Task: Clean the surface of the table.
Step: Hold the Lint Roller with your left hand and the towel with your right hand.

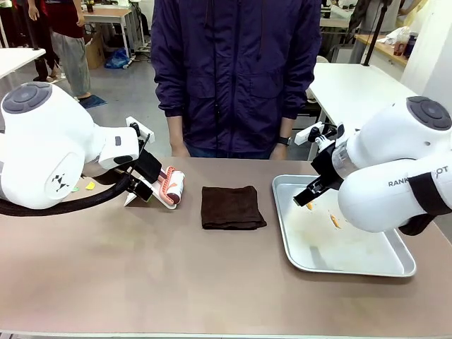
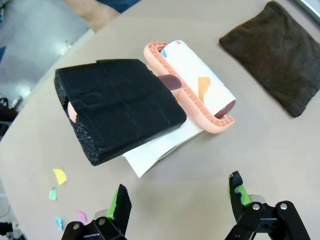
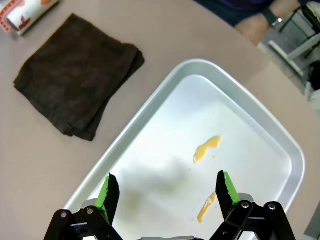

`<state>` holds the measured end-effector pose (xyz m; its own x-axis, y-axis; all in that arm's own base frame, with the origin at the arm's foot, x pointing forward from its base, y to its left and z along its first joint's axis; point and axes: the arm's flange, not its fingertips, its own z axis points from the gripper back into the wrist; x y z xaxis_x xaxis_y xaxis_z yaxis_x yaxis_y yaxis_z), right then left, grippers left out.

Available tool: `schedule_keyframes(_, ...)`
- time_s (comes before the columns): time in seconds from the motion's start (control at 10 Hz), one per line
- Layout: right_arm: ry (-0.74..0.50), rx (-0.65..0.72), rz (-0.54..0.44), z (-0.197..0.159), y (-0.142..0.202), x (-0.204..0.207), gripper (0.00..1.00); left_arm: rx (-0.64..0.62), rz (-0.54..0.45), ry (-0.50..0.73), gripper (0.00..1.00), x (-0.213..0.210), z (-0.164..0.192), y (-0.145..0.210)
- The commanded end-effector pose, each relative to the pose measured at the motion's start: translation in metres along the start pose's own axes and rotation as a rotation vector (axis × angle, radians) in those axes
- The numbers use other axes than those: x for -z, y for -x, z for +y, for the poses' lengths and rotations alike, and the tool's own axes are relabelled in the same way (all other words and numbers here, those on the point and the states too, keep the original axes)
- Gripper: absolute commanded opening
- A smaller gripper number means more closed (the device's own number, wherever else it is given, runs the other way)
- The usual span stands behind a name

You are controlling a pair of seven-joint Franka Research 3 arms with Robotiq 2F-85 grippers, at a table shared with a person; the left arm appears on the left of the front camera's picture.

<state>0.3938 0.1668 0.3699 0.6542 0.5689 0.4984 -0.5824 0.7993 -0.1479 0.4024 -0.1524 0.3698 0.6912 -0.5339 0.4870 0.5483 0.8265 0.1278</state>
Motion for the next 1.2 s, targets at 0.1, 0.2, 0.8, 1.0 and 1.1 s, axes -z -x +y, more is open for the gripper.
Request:
schedule_keyframes(0.1, -0.090, 0.204, 0.117, -0.009, 0.002, -0.018, 1.00, -0.191, 0.223, 0.073, 1.00, -0.031, -0.001, -0.005)
schedule_keyframes(0.2, -0.166, 0.298, 0.148, -0.011, 0.001, -0.025, 1.00, -0.291, 0.340, 0.040, 1.00, -0.041, 0.000, -0.005)
schedule_keyframes(0.8, -0.701, 0.701, 0.061, -0.054, 0.036, -0.094, 1.00, -0.548, 0.035, 0.574, 1.00, -0.127, 0.063, 0.042)
schedule_keyframes(1.0, -0.785, 0.806, -0.082, -0.091, 0.073, -0.118, 1.00, -0.635, -0.106, 0.713, 1.00, -0.145, 0.104, 0.085)
schedule_keyframes(1.1, -0.819, 0.866, -0.153, -0.111, 0.096, -0.126, 1.00, -0.711, -0.181, 0.740, 1.00, -0.151, 0.129, 0.115)
